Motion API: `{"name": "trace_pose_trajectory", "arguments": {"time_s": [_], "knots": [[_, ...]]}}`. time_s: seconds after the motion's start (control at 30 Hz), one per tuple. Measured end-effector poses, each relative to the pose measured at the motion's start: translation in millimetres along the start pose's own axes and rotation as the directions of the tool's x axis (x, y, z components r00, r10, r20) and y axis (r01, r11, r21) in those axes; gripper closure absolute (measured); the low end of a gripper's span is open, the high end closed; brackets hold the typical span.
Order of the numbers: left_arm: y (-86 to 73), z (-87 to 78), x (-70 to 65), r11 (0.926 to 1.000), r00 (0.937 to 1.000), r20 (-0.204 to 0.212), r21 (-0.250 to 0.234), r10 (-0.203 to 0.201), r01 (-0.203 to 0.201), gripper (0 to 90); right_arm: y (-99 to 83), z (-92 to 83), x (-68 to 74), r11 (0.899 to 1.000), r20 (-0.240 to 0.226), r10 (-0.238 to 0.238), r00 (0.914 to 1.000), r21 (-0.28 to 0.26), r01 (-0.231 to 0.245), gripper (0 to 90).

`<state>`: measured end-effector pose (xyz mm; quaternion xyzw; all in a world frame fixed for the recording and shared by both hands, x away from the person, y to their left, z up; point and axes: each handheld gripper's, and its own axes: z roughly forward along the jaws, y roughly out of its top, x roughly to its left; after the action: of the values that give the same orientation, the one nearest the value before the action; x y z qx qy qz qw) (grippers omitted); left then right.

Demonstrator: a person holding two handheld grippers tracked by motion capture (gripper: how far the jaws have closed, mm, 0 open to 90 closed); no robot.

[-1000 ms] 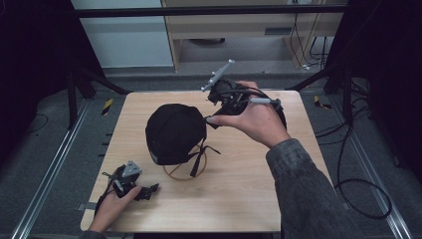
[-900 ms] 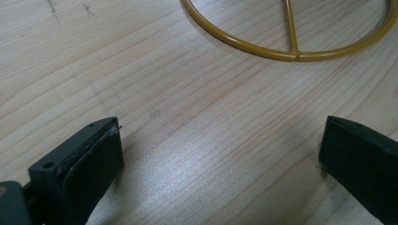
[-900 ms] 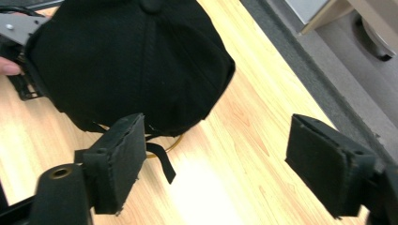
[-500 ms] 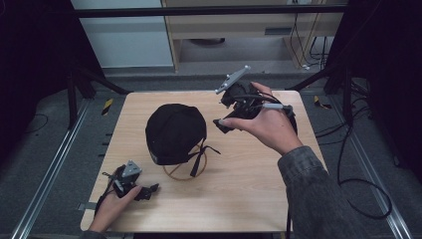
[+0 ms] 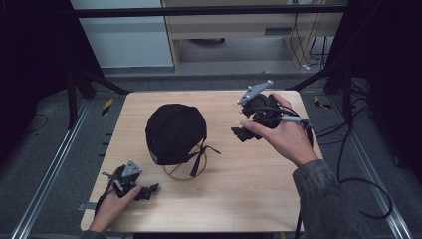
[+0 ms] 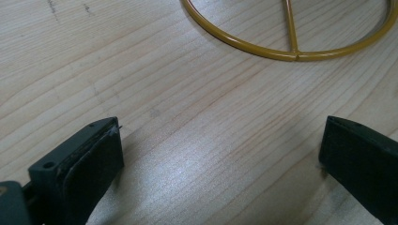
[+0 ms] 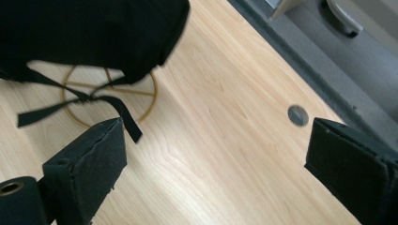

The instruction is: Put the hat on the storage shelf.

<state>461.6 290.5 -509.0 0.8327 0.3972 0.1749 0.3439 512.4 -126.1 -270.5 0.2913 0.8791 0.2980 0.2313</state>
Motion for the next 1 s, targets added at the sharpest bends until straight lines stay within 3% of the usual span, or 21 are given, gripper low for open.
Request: {"name": "trace_pose_trajectory", "arguments": {"time_s": [0.57,1.0], "knots": [[-0.1,-0.1,0.0,1.0000,1.0000,0.000,0.002,0.000,0.000,0.0,-83.3,30.6,-8.0,0.995,0.070,0.078,0.9945,0.061,-0.082,10.4],[-0.1,-0.2,0.0,1.0000,1.0000,0.000,0.002,0.001,-0.001,0.0,-136.2,64.9,-7.9,0.980,0.062,0.175,0.9825,0.080,-0.180,12.5]]}}
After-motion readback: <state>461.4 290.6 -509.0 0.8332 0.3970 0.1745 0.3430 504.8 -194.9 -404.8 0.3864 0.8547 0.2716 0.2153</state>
